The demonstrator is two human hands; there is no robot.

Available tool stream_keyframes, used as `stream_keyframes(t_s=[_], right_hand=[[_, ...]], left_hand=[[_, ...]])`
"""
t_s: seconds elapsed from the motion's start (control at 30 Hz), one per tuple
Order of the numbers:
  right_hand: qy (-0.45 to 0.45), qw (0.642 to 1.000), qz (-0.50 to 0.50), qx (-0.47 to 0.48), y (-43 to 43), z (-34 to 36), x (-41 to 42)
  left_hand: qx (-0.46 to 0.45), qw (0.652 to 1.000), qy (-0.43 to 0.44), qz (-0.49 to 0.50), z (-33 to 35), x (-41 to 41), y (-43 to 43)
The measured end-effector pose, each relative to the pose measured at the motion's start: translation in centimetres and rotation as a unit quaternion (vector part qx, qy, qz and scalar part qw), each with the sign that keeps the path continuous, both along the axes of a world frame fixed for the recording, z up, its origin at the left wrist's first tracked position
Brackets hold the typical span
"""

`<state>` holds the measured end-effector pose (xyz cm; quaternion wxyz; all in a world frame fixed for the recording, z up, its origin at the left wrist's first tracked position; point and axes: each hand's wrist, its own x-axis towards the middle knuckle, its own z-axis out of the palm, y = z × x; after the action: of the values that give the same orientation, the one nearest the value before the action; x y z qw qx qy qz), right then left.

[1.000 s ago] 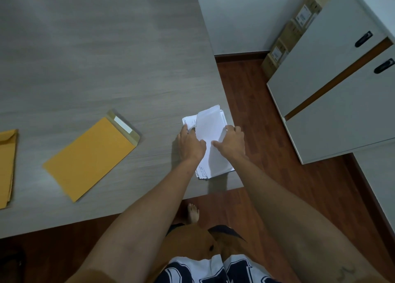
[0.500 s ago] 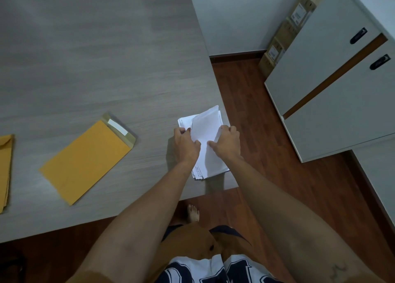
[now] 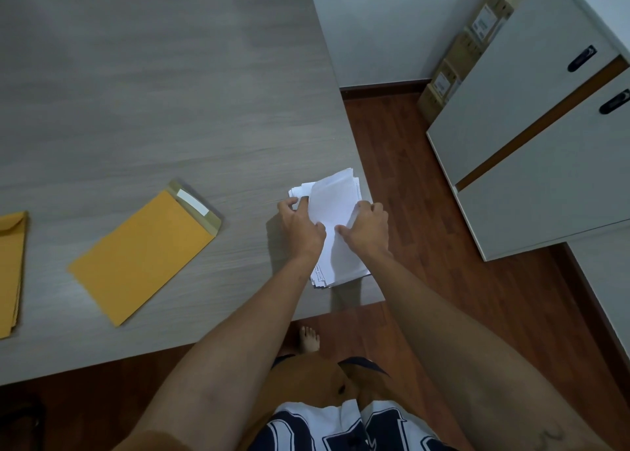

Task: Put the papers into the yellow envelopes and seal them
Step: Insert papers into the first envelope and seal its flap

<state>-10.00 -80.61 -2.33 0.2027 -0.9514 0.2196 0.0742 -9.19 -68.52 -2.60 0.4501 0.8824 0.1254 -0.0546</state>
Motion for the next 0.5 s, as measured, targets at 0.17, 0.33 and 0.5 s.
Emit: stream_keyframes(t_s=[0.17, 0.33, 0.5], right_hand=[[0.004, 1.000, -0.005, 0.004, 0.0, 0.0, 0.1], [0.006, 1.000, -0.009, 0.007, 0.0, 0.0, 0.0], [0.011, 1.000, -0.010, 0.005, 0.0, 0.0, 0.1]], left_hand=[[-0.065, 0.996, 0.015, 0.058, 1.0, 1.1, 0.0], [-0.097, 0.988, 0.045, 0.110, 1.6, 1.8, 0.2], [-0.008, 0.999, 0.041, 0.033, 0.9, 1.7, 0.6]])
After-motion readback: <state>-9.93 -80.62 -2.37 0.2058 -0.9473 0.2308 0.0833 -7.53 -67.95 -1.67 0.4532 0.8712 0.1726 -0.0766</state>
